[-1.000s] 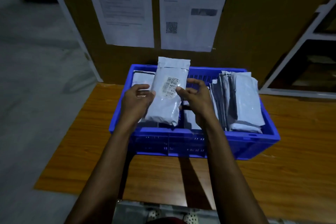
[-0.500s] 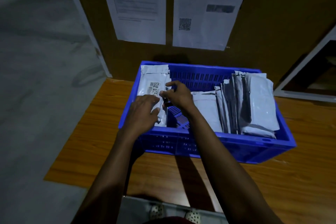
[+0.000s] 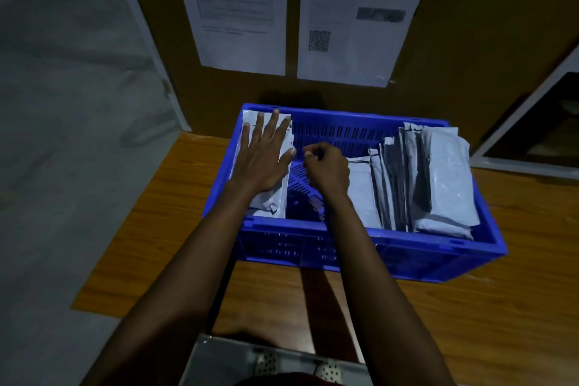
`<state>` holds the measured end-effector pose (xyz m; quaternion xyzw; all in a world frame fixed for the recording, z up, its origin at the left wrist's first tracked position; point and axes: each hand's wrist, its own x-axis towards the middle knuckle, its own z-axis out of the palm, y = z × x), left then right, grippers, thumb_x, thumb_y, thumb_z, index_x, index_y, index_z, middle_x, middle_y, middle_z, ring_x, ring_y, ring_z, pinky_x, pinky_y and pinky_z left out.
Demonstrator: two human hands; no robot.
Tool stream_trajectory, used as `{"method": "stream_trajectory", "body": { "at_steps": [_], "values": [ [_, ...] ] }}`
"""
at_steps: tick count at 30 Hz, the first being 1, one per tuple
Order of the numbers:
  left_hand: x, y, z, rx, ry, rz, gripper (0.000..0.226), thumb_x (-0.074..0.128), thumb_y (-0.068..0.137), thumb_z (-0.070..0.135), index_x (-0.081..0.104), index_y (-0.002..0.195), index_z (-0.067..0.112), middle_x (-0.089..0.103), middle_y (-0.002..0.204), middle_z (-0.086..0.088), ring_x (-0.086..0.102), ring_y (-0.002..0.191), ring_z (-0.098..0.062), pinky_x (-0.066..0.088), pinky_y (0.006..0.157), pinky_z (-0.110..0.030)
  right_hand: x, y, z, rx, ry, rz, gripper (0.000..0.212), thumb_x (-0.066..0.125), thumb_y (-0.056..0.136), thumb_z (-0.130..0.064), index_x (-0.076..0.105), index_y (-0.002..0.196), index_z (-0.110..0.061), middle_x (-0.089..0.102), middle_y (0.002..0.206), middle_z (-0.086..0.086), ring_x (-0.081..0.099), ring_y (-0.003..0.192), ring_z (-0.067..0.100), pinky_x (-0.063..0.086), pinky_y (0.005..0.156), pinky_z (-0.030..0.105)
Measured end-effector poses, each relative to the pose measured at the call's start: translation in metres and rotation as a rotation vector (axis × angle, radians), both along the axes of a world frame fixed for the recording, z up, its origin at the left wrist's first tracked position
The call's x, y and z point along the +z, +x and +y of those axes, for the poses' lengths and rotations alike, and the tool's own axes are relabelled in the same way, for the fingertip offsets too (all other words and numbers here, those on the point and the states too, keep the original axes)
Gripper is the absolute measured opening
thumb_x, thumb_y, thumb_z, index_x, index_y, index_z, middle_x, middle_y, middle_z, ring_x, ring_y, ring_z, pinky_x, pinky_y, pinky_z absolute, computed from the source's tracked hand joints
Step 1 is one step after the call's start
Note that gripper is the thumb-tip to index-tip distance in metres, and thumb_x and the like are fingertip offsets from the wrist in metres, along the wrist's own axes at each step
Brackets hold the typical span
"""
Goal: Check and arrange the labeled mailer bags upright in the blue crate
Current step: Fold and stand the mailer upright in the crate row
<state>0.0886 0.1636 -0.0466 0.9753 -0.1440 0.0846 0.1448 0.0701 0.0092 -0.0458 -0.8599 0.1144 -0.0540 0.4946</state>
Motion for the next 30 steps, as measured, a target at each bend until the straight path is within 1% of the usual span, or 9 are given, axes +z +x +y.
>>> {"method": "stream_trajectory", "body": {
  "at_steps": [6, 11, 14, 16, 19, 21, 24, 27, 30],
  "values": [
    [-0.025, 0.006, 0.011, -0.008, 0.093, 0.150, 0.076, 0.026, 0.102, 0.065, -0.003, 0.163, 0.028, -0.019, 0.169, 0.000, -0.023, 0.154, -0.024, -0.011, 0.124, -0.050, -0.005, -0.003, -0.014, -0.039, -0.063, 0.053, 0.010, 0.060, 0.096, -0.029, 0.068, 0.093, -0.035, 0.075, 0.101, 0.000, 0.070, 0.091, 0.028, 0.058, 0.084, 0.043],
    [-0.022, 0.005, 0.011, 0.010, 0.079, 0.119, 0.083, 0.028, 0.099, 0.070, -0.001, 0.163, 0.026, -0.017, 0.169, -0.001, -0.022, 0.155, -0.023, -0.014, 0.123, -0.052, -0.003, -0.004, -0.015, -0.057, -0.037, 0.044, 0.010, 0.061, 0.096, -0.030, 0.068, 0.091, -0.034, 0.075, 0.100, -0.002, 0.070, 0.091, 0.024, 0.058, 0.083, 0.040],
    [-0.021, 0.004, 0.011, 0.002, 0.080, 0.110, 0.084, 0.027, 0.098, 0.072, 0.002, 0.163, 0.025, -0.015, 0.170, -0.002, -0.021, 0.155, -0.023, -0.014, 0.123, -0.053, 0.001, -0.004, -0.019, -0.066, 0.051, 0.010, 0.014, 0.062, 0.095, -0.029, 0.068, 0.085, -0.037, 0.075, 0.090, -0.005, 0.072, 0.081, 0.023, 0.062, 0.079, 0.046],
    [-0.016, 0.003, 0.009, -0.014, 0.042, 0.021, 0.084, 0.026, 0.097, 0.073, 0.009, 0.163, 0.023, -0.006, 0.171, -0.003, -0.015, 0.156, -0.023, -0.011, 0.124, -0.053, 0.004, -0.007, -0.031, -0.085, 0.132, -0.020, 0.013, 0.063, 0.096, -0.026, 0.070, 0.089, -0.035, 0.075, 0.084, -0.004, 0.073, 0.072, 0.022, 0.064, 0.072, 0.049],
    [0.004, -0.004, -0.006, -0.092, -0.145, -0.087, 0.075, 0.044, 0.100, 0.060, 0.029, 0.159, 0.017, 0.017, 0.169, -0.006, 0.001, 0.158, -0.023, 0.001, 0.127, -0.048, 0.015, -0.011, -0.063, -0.138, 0.165, -0.057, 0.008, 0.065, 0.095, -0.025, 0.071, 0.094, -0.030, 0.076, 0.086, 0.001, 0.074, 0.069, 0.021, 0.064, 0.067, 0.049],
    [0.016, -0.010, -0.022, -0.122, -0.287, -0.056, 0.064, 0.057, 0.099, 0.047, 0.041, 0.153, 0.017, 0.033, 0.163, -0.010, 0.016, 0.155, -0.025, 0.017, 0.125, -0.048, 0.022, -0.012, -0.082, -0.148, 0.140, -0.068, 0.005, 0.065, 0.095, -0.022, 0.070, 0.094, -0.025, 0.075, 0.085, 0.004, 0.072, 0.065, 0.021, 0.065, 0.064, 0.046],
    [0.024, -0.015, -0.048, -0.105, -0.418, 0.081, 0.046, 0.065, 0.095, 0.041, 0.058, 0.137, 0.024, 0.060, 0.138, -0.006, 0.051, 0.132, -0.024, 0.044, 0.108, -0.044, 0.026, -0.006, -0.096, -0.101, -0.001, -0.033, 0.004, 0.066, 0.096, -0.020, 0.067, 0.093, -0.023, 0.075, 0.087, 0.009, 0.073, 0.064, 0.022, 0.065, 0.062, 0.043],
    [0.021, -0.010, -0.072, 0.028, -0.575, 0.364, 0.030, 0.072, 0.090, 0.033, 0.071, 0.117, 0.018, 0.072, 0.115, -0.003, 0.065, 0.107, -0.022, 0.054, 0.094, -0.038, 0.017, 0.003, -0.100, -0.019, -0.189, 0.090, 0.005, 0.069, 0.090, -0.024, 0.065, 0.090, -0.027, 0.076, 0.091, 0.009, 0.076, 0.076, 0.028, 0.063, 0.077, 0.049],
    [0.010, -0.004, -0.091, 0.168, -0.670, 0.595, 0.016, 0.067, 0.087, 0.020, 0.074, 0.092, 0.007, 0.074, 0.095, -0.015, 0.071, 0.090, -0.032, 0.063, 0.078, -0.047, 0.003, 0.010, -0.105, 0.049, -0.359, 0.242, 0.022, 0.069, 0.088, -0.022, 0.069, 0.110, -0.019, 0.072, 0.114, 0.014, 0.069, 0.107, 0.034, 0.055, 0.096, 0.044]
  ]
}}
